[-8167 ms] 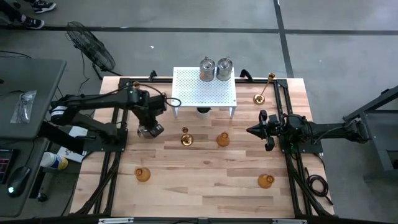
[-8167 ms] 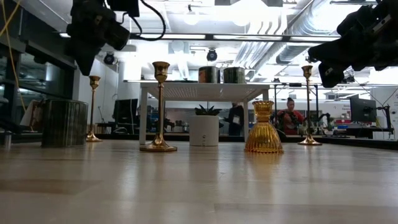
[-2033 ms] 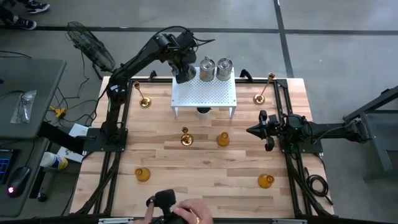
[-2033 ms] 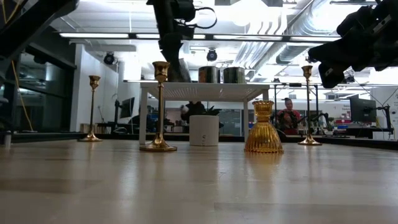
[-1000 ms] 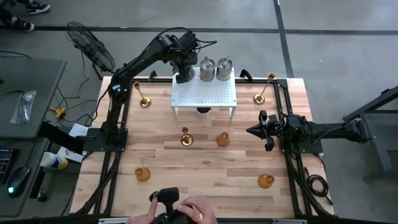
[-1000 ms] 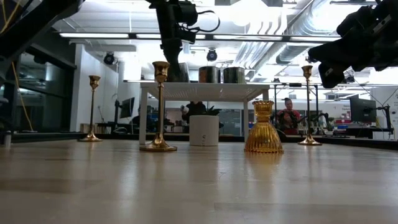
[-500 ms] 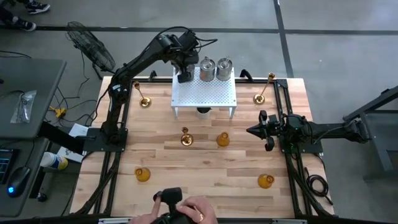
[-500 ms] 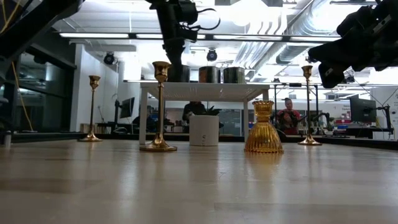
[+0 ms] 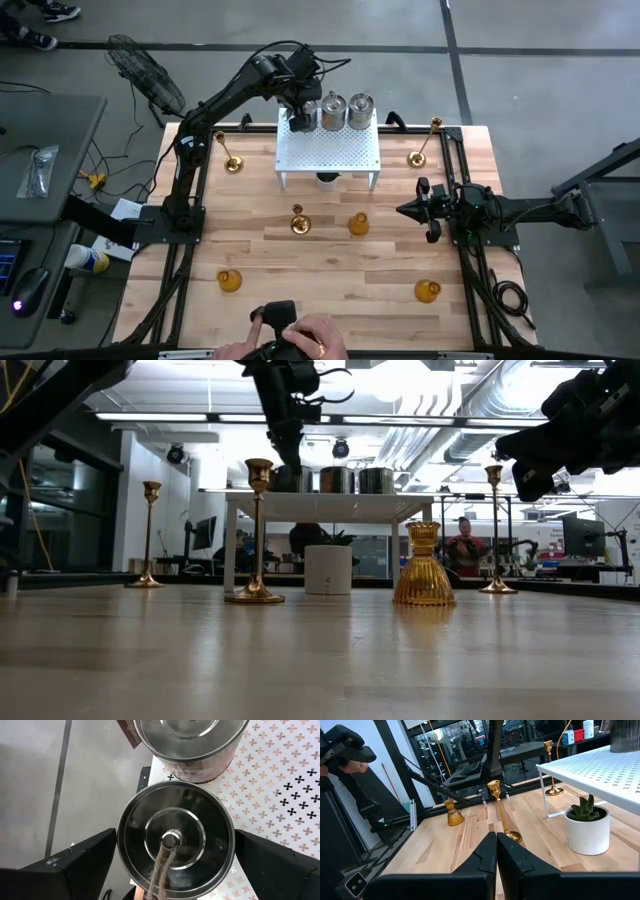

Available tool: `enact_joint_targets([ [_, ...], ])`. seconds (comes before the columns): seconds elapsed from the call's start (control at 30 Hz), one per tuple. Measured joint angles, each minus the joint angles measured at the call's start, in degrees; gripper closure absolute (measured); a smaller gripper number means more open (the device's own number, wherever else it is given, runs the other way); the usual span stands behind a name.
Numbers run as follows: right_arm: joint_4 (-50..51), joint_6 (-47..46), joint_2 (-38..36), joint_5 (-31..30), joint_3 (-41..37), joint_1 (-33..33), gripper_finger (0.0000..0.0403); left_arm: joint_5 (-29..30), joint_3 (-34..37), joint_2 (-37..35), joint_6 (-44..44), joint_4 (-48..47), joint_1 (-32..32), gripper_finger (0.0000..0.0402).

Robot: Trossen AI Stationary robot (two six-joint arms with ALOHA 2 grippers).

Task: Pick & Place candle stick holders
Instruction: Put the orange scented candle on the shelf, then put the top left gold candlestick holder on the shelf

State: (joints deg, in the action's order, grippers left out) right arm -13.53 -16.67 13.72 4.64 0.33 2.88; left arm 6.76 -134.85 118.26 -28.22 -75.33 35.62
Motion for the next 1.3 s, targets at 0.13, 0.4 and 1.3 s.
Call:
enact_joint_targets([
  [0.13,-0.01,-0.01,0.0,0.0,0.01,0.0,0.04,-0.85,0.0,0.0,0.22,0.02,-0.02,0.0013],
  [0.4,-0.01,0.0,0.0,0.0,0.01,0.0,0.04,-0.29,0.0,0.0,0.61,2.29,-0.15,0.0013],
  [1.3,-0.01,0.0,0.0,0.0,-0.01,0.0,0.04,4.05,-0.15,-7.6,12.27,-0.94,-2.69,0.0013],
])
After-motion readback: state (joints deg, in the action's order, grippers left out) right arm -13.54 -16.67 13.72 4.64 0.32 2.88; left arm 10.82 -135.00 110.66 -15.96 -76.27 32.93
